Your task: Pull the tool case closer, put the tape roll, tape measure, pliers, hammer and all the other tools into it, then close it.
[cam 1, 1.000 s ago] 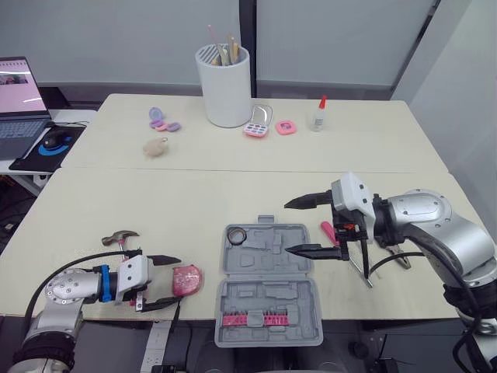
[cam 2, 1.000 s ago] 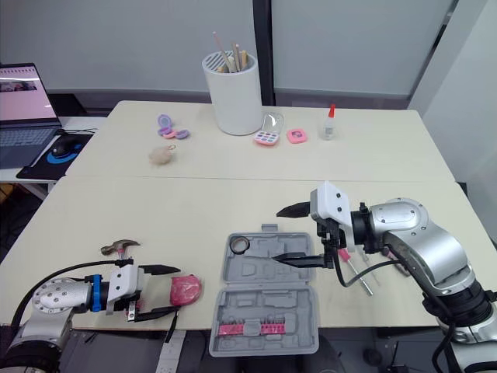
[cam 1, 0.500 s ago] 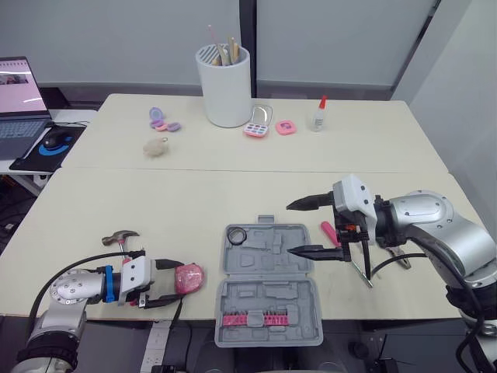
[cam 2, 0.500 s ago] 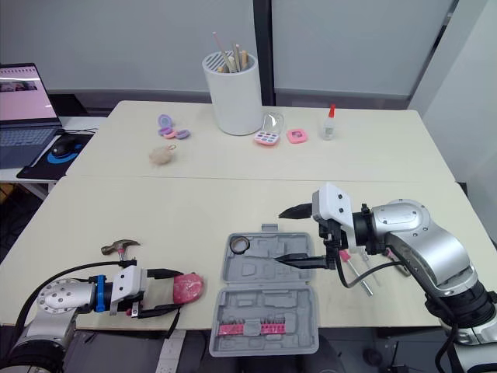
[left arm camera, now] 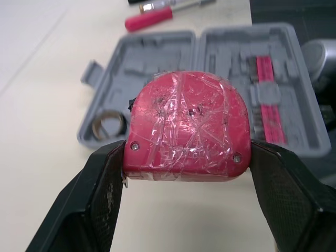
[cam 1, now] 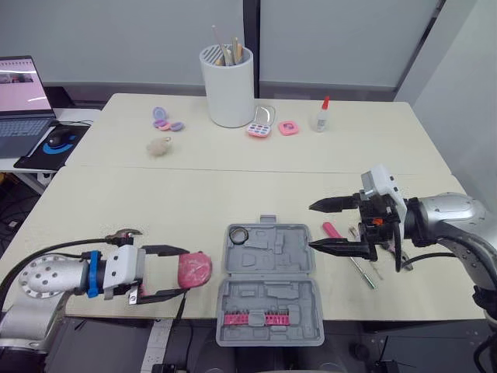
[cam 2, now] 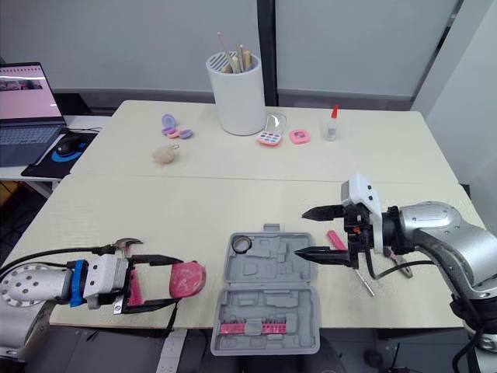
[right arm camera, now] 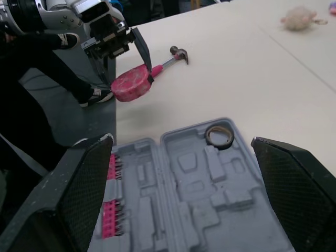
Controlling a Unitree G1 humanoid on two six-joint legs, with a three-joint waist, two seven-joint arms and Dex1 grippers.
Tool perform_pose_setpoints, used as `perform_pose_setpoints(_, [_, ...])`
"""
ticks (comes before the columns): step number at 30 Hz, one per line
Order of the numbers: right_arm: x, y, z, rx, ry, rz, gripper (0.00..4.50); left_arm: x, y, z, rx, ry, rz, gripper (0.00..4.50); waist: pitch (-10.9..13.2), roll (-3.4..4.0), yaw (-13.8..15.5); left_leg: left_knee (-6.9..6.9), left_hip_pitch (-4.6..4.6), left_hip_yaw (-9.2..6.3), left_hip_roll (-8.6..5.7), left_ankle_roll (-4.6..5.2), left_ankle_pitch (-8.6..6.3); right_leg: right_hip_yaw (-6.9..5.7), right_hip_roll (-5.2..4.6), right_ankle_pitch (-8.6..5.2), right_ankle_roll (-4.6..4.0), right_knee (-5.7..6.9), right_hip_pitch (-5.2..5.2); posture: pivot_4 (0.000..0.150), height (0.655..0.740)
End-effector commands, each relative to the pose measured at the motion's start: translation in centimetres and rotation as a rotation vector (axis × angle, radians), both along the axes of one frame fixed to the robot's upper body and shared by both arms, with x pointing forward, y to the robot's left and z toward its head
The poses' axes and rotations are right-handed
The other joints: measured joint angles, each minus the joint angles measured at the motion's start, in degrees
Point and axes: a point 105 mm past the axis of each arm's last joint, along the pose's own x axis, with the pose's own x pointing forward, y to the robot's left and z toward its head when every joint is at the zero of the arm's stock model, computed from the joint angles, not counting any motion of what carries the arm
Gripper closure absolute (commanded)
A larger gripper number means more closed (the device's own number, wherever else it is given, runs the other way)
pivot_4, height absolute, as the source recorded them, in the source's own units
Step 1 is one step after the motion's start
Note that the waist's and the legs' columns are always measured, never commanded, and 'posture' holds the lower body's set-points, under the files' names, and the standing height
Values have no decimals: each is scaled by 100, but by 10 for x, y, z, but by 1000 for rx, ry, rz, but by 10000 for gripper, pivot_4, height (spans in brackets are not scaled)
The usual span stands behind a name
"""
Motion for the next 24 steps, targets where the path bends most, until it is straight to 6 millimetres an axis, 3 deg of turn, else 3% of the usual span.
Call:
perform_pose_setpoints(1, [-6,-8,7,25,128,-39,0,2,-25,21,-65,-66,-45,12815,0,0,-1,0,0,0,-1,0,0,1,1,0,0,-1,0,1500,7400])
perform_pose_setpoints(7, [-6,-12,-3,62,452,-176,0,9,-64,31,-118,-134,-122,12815,0,-1,-22,-1,0,3,6,0,0,11,23,0,0,-1,-2,1500,7400])
perform_pose_setpoints(13, [-8,15,-11,132,549,-169,0,20,-97,29,-141,-199,-171,12815,0,-2,-17,2,-6,3,-1,0,0,15,49,1,0,0,-5,1500,7400])
perform_pose_setpoints(19, [-6,42,-15,214,618,-233,0,23,-112,26,-160,-233,-189,12815,0,-2,-17,9,-33,13,-2,1,0,9,58,2,4,-4,-17,1500,7400])
perform_pose_setpoints(24, [-6,50,-14,193,640,-262,0,23,-116,24,-167,-243,-196,12815,0,-2,-18,16,-44,15,0,1,1,12,58,8,15,-2,-29,1500,7400])
